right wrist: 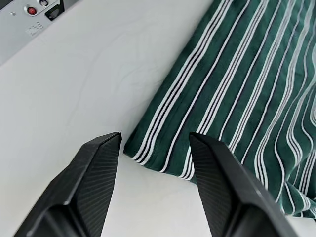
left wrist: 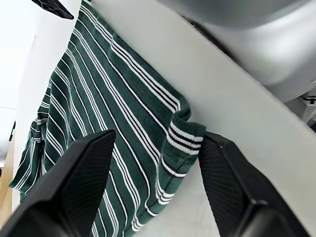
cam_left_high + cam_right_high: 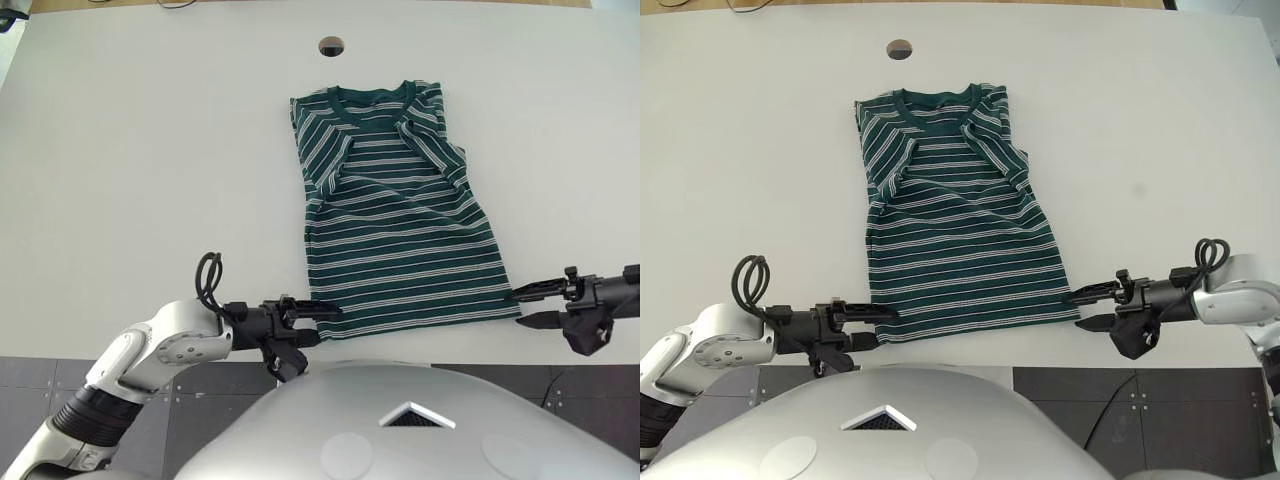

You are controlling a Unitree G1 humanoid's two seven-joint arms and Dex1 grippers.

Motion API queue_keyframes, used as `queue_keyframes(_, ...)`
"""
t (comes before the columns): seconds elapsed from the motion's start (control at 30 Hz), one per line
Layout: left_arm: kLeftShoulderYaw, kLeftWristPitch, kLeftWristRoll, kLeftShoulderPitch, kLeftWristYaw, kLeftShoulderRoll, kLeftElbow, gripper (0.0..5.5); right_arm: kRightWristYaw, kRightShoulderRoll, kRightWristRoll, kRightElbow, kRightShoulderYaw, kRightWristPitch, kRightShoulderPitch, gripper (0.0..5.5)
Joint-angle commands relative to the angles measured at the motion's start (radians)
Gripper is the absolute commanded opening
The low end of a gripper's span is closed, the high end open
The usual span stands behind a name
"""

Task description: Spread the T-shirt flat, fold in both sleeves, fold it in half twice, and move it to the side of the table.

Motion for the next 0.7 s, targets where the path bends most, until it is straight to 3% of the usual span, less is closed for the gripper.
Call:
queue_keyframes(0.03,-0.040,0.052,0.106,0.026,-0.032,0.023,0.066,2.80,-0.023,0.035,-0.084,0.035,0.055,0.029,0.005,2.36)
queue_keyframes(0.4,-0.077,0.074,0.082,0.011,-0.023,0.011,0.083,0.74,-0.116,0.040,-0.140,0.156,0.131,-0.025,-0.043,0.12)
queue_keyframes(0.53,-0.078,0.070,0.083,0.013,-0.006,0.019,0.088,0.15,-0.137,0.038,-0.141,0.187,0.161,-0.044,-0.058,0.10)
queue_keyframes(0.6,-0.078,0.068,0.072,0.019,0.000,0.021,0.093,0.12,-0.128,0.027,-0.078,0.181,0.192,-0.020,-0.050,0.10)
queue_keyframes(0.63,-0.078,0.073,0.057,0.021,-0.001,0.020,0.094,0.12,-0.117,0.018,-0.030,0.163,0.209,0.006,-0.041,0.10)
queue_keyframes(0.7,-0.046,0.096,-0.091,0.017,-0.017,0.037,0.121,0.12,-0.020,-0.052,0.248,-0.027,0.251,0.244,0.029,0.10)
